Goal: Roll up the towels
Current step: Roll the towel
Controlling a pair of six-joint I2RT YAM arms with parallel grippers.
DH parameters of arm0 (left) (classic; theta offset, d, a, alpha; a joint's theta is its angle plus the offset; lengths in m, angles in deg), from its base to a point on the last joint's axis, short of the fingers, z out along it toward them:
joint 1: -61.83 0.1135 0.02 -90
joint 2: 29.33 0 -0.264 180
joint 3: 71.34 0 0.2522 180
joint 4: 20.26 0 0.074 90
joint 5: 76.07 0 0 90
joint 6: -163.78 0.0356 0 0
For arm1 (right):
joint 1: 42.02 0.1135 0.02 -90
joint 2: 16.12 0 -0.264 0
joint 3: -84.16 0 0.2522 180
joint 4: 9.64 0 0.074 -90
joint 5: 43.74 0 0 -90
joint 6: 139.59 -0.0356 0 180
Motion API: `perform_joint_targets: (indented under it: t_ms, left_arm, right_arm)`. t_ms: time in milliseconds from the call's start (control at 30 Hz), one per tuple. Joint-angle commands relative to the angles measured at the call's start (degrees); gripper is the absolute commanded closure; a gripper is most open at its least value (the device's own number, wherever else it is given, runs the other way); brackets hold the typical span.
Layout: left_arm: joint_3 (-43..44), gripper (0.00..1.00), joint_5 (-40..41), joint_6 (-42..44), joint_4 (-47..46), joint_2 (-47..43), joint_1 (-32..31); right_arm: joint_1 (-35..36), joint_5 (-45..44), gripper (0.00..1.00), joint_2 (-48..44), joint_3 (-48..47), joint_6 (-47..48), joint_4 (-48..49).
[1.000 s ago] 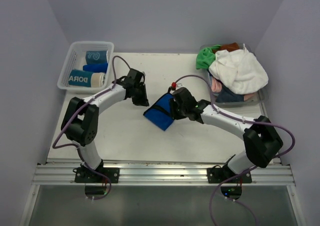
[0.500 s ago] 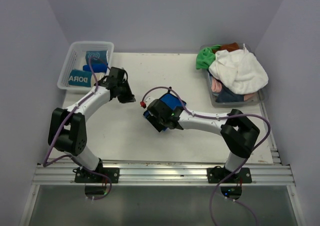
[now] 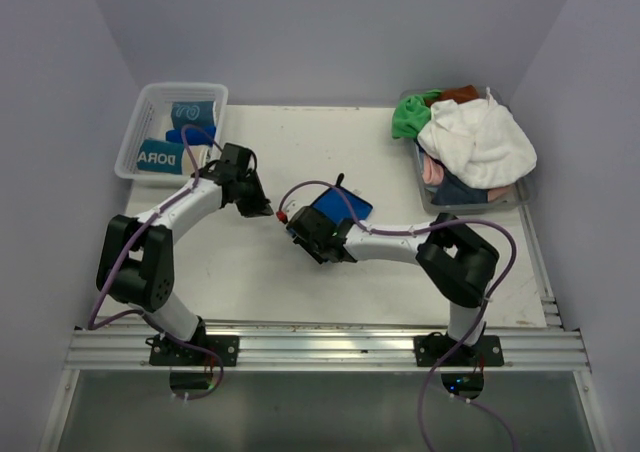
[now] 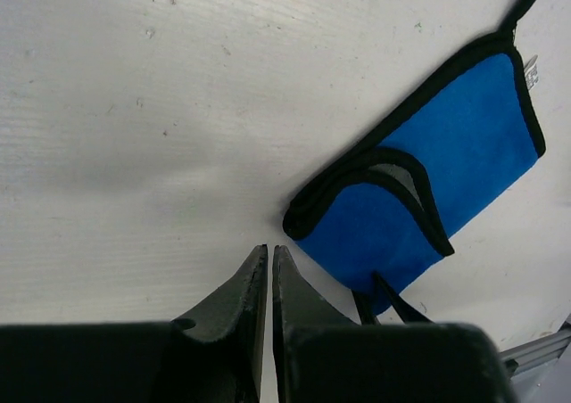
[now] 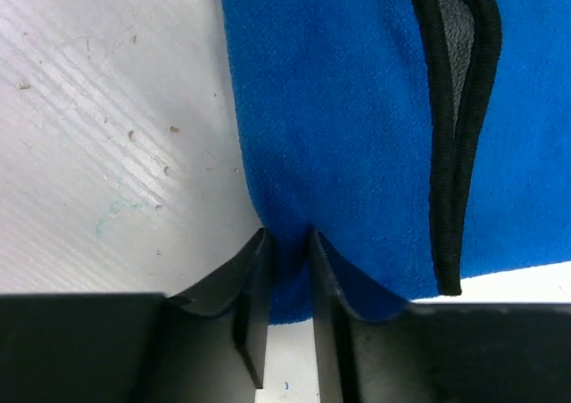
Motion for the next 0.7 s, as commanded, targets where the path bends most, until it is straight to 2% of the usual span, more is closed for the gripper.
perform_joint_targets:
  t_ms: [0,100,167,300,333,367,400,500,667]
  left_arm:
    - [-1.04,0.91,-1.40,-1.64,-2.01,-1.12,0.08]
    - [-1.83,0.85,-2.36,-1.81,-2.27,-1.91,0.08]
    - [-2.71,0.80,-4.29,-1.73,-3.06,-2.18,0.08]
    - [-5.00,0.63,-9.57,-1.90,-6.23,-1.74,-0.71]
    - [-5.26,0.50,-10.36,-1.81,-6.58,-1.13,-1.06]
    - [-5.53,0.46,-12.19,-1.55,-7.36,-0.69,-1.76]
    - [-5.79,0.34,-12.82,-1.46,-7.72,-0.25,-2.20]
    - [-7.46,0.24,-14.58,-1.99,-9.83,0.81,-3.26]
    - [-9.30,0.22,-15.38,-4.27,-13.95,3.09,-4.49]
  right_arm:
    - [0.16,-1.88,0.75,0.25,0.43,-1.00,2.45]
    - [-0.10,0.12,1.00,-0.72,0.96,-1.35,2.80]
    - [-0.98,2.50,1.00,-2.73,1.75,-1.61,3.50]
    - [-2.82,9.35,1.00,-5.46,3.59,-2.14,4.91]
    - [-3.26,10.58,1.00,-5.73,3.95,-2.05,4.91]
    - [-3.96,13.03,1.00,-5.99,4.12,-2.40,4.91]
    - [-4.32,14.28,1.00,-6.43,4.47,-2.58,5.00]
    - [-6.07,17.28,1.00,-7.31,5.00,-3.72,5.44]
    - [-8.36,22.19,1.00,-8.10,6.15,-5.65,7.02]
